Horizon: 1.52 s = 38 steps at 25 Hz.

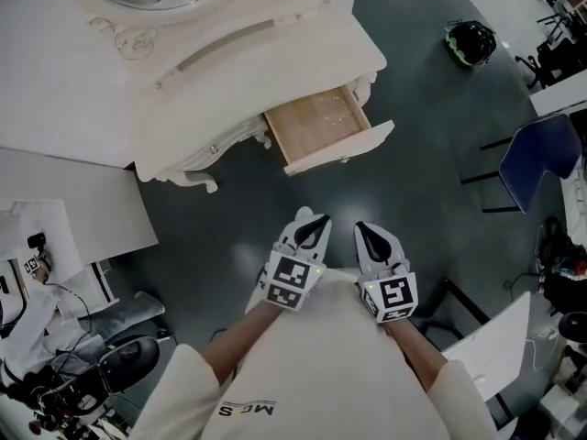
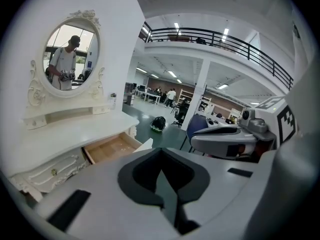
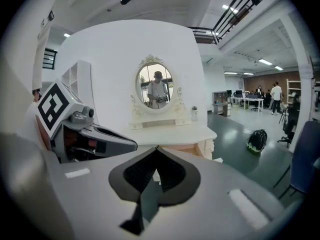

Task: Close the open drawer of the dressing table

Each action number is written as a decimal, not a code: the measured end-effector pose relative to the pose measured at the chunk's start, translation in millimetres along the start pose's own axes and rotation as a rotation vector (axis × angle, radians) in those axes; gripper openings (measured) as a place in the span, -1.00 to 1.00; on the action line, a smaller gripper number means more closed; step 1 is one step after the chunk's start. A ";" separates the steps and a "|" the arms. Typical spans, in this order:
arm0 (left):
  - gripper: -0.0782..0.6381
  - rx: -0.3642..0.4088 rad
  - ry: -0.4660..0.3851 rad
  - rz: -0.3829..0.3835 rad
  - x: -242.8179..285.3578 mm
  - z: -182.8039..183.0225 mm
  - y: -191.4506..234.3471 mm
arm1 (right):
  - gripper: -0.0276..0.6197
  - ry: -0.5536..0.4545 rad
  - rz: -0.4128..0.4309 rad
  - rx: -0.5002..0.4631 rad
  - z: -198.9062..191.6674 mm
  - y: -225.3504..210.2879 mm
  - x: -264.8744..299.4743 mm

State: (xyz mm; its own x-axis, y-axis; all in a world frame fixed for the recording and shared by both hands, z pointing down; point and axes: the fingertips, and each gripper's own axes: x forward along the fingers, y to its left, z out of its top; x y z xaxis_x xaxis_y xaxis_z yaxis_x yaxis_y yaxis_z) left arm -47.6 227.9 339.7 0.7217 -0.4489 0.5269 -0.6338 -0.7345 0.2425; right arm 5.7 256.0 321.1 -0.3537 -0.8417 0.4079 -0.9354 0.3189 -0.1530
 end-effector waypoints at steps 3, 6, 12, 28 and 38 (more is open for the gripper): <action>-0.76 0.035 0.000 -0.034 8.1 14.1 23.8 | -0.91 -0.003 -0.028 -0.004 14.2 -5.2 27.6; -0.76 0.036 -0.005 -0.046 14.1 24.2 43.4 | -0.91 0.004 -0.063 -0.003 21.9 -13.2 45.2; -0.76 0.017 0.024 -0.068 30.1 32.5 59.9 | -0.91 0.039 -0.084 0.003 26.5 -28.5 63.1; -0.76 -0.050 0.119 0.042 99.5 31.2 90.7 | -0.91 0.179 0.060 0.049 -2.4 -93.4 138.9; -0.76 -0.106 0.159 0.122 128.0 3.2 103.6 | -0.91 0.266 0.089 0.070 -39.4 -112.3 170.8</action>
State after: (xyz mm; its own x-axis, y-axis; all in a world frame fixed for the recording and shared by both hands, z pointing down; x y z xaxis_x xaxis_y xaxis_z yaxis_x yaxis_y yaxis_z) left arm -20.0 92.8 429.7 0.5907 -0.4391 0.6770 -0.7453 -0.6185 0.2491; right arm 50.4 93.6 443.5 -0.4299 -0.6649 0.6108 -0.9019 0.3477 -0.2563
